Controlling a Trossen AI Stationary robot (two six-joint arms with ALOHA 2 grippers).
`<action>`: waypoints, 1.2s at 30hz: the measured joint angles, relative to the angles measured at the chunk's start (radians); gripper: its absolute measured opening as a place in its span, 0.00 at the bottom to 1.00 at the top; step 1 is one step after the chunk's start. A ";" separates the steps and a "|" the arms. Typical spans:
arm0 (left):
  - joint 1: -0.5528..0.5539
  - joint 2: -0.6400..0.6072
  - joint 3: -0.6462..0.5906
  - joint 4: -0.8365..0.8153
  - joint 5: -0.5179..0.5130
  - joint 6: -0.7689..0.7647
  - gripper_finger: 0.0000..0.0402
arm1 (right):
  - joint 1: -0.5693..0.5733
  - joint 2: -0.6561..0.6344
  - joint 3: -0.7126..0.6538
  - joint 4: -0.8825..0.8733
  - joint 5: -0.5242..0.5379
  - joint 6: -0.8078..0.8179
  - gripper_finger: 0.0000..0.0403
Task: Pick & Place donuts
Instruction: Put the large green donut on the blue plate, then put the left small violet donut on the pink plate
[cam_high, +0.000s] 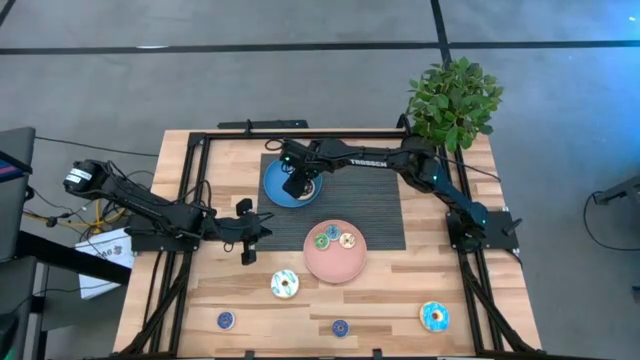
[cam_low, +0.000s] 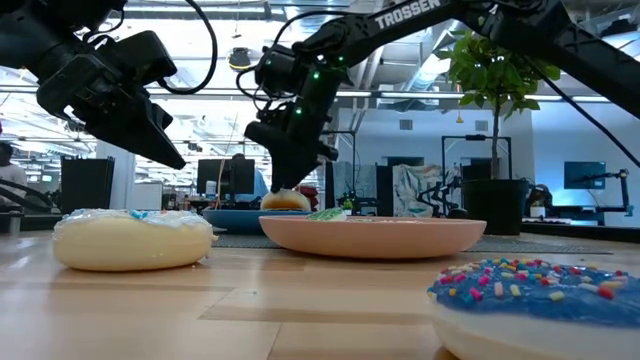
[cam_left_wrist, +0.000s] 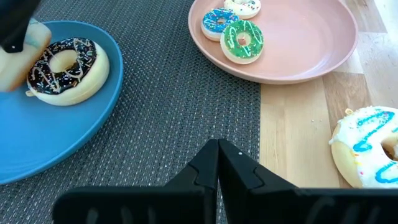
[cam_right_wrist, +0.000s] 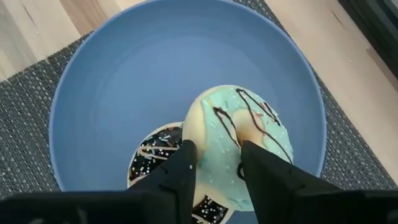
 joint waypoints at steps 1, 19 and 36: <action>0.000 0.000 0.000 0.000 0.000 0.000 0.00 | 0.000 -0.002 0.000 0.000 0.000 0.000 0.29; 0.000 0.000 0.000 0.000 0.000 0.000 0.00 | -0.011 -0.045 -0.001 -0.085 0.001 -0.008 0.47; 0.000 0.000 0.000 0.004 0.074 -0.031 0.00 | 0.115 -0.278 -0.063 -0.239 0.000 -0.112 0.39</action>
